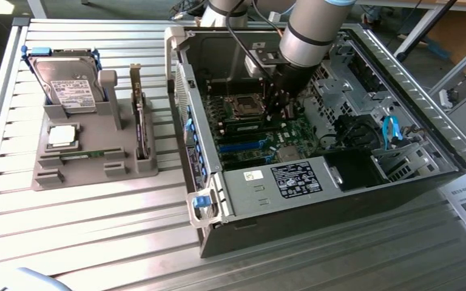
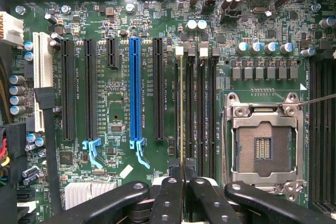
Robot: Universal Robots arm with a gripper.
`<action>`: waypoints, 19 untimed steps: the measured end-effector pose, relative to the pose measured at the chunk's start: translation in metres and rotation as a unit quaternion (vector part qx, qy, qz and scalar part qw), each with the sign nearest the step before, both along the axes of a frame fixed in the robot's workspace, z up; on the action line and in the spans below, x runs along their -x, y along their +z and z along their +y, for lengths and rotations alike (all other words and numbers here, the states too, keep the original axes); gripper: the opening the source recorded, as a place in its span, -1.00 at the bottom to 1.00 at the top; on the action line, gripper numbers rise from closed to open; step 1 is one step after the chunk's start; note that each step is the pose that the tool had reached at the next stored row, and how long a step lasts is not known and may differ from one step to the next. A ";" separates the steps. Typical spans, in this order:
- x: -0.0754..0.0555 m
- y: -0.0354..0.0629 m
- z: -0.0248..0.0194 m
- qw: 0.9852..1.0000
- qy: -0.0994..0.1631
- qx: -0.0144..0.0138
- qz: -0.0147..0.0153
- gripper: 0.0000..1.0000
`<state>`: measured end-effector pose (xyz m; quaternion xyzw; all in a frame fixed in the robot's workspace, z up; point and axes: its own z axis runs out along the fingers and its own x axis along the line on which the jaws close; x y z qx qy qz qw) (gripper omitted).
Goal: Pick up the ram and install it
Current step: 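Insert the ram into the slot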
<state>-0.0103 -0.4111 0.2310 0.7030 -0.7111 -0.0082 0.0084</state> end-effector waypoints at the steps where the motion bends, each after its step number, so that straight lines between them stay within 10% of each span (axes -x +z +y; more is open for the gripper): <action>1: 0.000 -0.0001 0.0000 1.000 0.000 0.000 0.000 -0.76; 5: 0.000 0.0000 -0.0001 1.000 0.000 0.000 0.000 -0.49; 19: 0.000 0.0215 -0.0001 1.000 0.000 0.001 0.000 -0.49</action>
